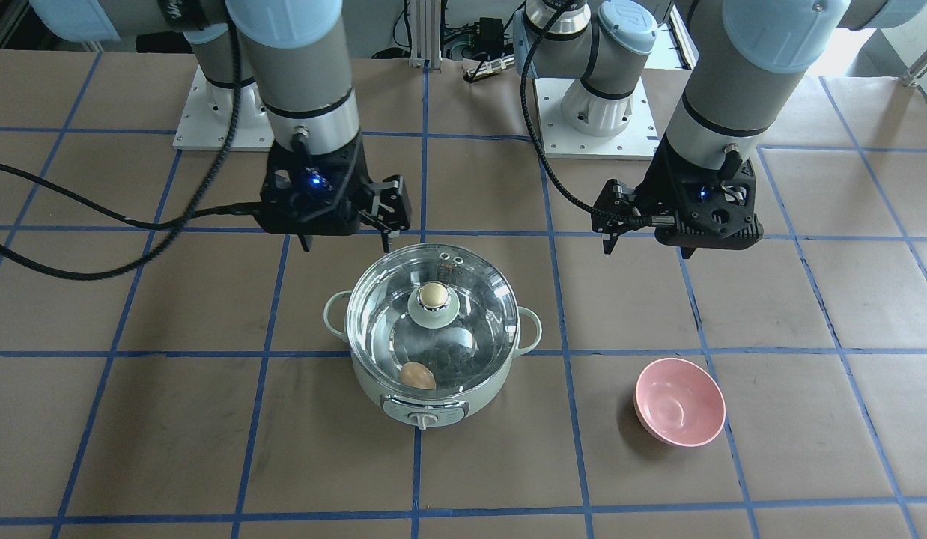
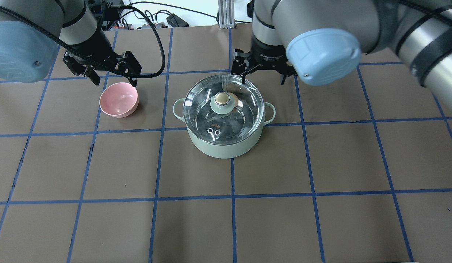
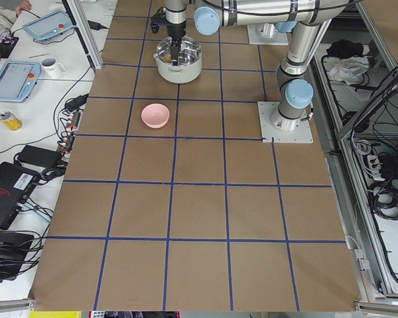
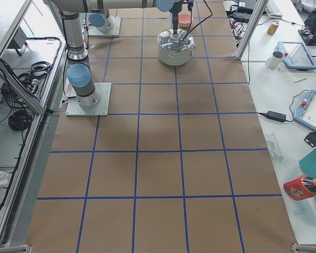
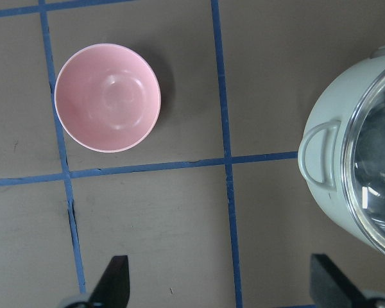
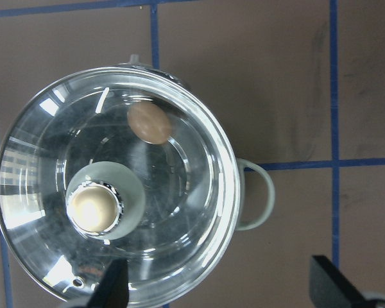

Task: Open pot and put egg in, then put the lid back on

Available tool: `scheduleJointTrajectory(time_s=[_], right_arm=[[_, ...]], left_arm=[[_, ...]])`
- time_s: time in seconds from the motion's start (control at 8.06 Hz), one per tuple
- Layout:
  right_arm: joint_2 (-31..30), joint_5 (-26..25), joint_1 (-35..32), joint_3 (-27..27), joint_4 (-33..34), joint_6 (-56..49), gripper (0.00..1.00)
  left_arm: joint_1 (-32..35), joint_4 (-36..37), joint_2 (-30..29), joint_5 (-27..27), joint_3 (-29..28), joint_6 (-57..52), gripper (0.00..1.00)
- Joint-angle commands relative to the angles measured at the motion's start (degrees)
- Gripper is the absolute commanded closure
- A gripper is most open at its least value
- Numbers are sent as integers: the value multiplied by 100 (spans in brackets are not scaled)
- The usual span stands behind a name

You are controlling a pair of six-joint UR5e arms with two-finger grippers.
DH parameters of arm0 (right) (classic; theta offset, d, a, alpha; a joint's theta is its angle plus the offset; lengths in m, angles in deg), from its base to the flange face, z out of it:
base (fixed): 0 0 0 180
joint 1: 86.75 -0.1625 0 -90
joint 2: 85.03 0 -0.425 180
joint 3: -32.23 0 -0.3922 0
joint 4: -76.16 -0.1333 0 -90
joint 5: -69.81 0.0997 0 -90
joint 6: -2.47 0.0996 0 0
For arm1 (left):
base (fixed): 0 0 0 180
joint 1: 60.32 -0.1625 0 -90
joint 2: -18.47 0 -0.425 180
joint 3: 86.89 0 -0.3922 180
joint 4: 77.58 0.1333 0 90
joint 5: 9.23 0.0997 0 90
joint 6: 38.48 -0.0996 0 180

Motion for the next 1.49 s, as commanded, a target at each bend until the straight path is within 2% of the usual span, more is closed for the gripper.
scheduleJointTrajectory(time_s=[0.0, 0.25, 0.87, 1.37], right_arm=[[-775, 59, 1024, -60, -949, -921, 0], [-882, 85, 1247, -51, -793, -942, 0], [-874, 112, 1239, -51, -836, -924, 0], [-874, 112, 1239, -51, -836, -924, 0]], left_arm=[[-3, 0, 0, -6, 0, 17, 0], [-3, -9, 0, 2, 0, 17, 0], [-3, 0, 18, -6, 0, 8, 0], [15, -377, 491, 2, -26, 78, 0]])
